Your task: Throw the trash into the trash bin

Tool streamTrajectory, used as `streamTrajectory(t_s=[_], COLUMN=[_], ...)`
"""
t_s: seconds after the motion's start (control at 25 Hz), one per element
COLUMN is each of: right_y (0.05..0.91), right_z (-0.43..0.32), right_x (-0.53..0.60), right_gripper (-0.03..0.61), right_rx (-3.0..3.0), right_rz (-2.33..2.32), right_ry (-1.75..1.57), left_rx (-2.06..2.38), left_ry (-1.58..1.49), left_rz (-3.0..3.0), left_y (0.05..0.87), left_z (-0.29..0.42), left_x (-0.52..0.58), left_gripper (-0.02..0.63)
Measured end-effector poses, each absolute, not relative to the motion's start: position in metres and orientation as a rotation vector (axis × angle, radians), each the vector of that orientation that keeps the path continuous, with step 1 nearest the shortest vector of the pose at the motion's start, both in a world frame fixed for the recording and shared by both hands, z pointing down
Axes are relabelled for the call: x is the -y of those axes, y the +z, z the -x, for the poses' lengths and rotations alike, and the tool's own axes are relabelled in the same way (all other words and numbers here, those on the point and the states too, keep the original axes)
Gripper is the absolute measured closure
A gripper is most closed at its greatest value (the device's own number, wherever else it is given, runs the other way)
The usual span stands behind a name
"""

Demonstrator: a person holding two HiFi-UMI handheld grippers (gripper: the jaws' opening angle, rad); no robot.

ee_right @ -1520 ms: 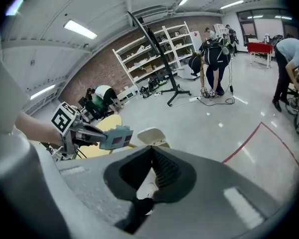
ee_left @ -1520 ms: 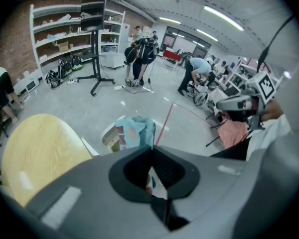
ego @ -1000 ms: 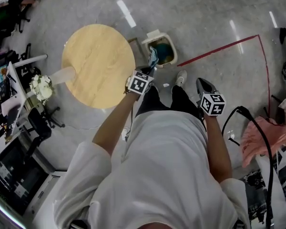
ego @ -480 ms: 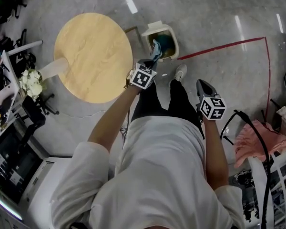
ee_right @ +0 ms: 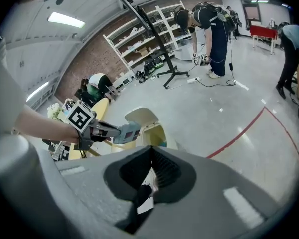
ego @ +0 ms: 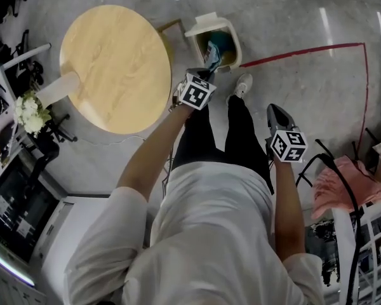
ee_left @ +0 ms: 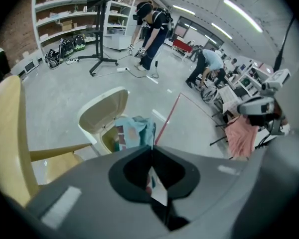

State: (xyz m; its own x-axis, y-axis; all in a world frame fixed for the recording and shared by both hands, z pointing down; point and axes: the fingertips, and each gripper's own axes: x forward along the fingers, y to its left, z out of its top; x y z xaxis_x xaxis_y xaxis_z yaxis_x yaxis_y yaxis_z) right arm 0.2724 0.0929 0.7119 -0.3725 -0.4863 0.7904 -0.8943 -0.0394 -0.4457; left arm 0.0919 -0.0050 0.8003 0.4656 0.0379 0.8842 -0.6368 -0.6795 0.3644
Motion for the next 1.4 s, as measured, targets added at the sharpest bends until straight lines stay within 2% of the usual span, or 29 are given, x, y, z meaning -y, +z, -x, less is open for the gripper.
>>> streamTrajectory(t_s=[0.96,1.4], right_y=[0.804,0.840], right_z=[-0.262,-0.258], right_x=[-0.101,-0.101], right_gripper=[0.577,0.577], right_rx=[1.821,1.829], right_rz=[-1.445,-1.439], right_ry=[1.453,1.464], left_rx=[0.549,0.670], left_ry=[1.157,0.998], left_rz=[-1.915,-1.816], left_y=[0.927,0.968], left_z=[-0.099,-0.090], left_x=[0.010,0.020], left_gripper=[0.607,0.607])
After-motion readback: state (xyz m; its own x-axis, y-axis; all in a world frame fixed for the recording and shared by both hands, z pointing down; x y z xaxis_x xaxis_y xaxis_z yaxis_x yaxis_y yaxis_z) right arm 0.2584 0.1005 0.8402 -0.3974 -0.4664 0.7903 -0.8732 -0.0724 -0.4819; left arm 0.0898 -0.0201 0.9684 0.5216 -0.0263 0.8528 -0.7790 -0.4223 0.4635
